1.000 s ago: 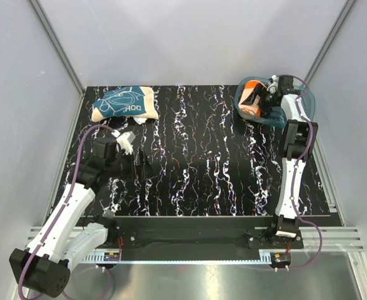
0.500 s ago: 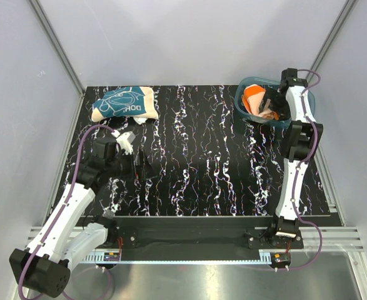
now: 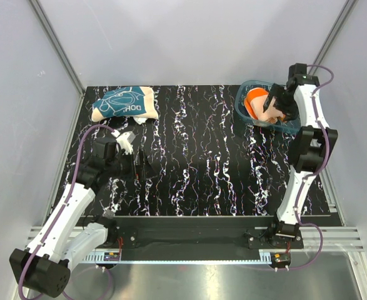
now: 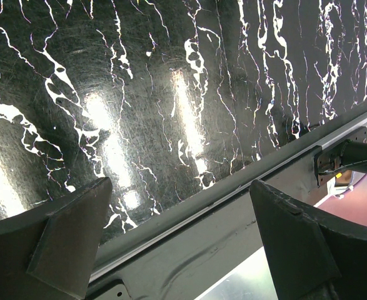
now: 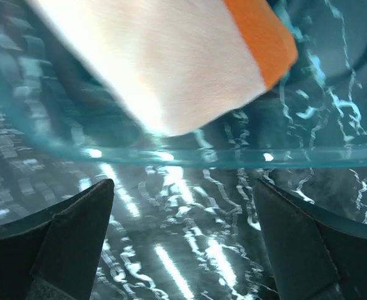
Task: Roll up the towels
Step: Place the rolled towel into the container
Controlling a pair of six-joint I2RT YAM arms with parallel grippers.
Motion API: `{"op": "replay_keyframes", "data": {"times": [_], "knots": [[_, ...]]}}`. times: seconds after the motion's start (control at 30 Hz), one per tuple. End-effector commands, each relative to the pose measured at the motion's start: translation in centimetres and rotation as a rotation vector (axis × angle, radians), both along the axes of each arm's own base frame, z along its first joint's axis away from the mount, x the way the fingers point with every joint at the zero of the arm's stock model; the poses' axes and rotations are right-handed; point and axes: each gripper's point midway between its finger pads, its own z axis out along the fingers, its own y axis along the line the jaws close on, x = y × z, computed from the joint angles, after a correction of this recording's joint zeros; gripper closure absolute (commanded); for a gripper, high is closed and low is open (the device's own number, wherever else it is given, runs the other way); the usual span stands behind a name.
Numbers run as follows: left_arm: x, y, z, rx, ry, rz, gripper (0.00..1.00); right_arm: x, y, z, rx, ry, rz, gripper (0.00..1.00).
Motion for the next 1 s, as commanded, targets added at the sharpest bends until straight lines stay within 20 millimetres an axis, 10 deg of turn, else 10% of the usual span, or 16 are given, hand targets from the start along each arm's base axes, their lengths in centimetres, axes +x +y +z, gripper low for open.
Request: {"op": "replay_keyframes", "data": {"times": [0.0, 0.27, 0.63, 0.97], "knots": [[0.6, -0.2, 0.7, -0.016, -0.045, -0.013, 0.01, 2.3, 1.2, 7.5, 0.078, -0.251, 0.009, 0.01], [0.7, -0.1, 0.6, -0.015, -0.042, -0.005, 0.01, 7.9, 4.3, 5.5, 0.237, -0.29, 0.095, 0.0], [0.9, 0.1, 0.4, -0.012, -0.031, 0.001, 0.01, 9.9, 10.5, -1.2, 0.402, -0.221, 0.193, 0.26], [0.9, 0.1, 0.1, -0.005, -0.019, 0.008, 0.01, 12.4, 4.5, -5.8, 0.192, -0.242, -0.097, 0.25]]}}
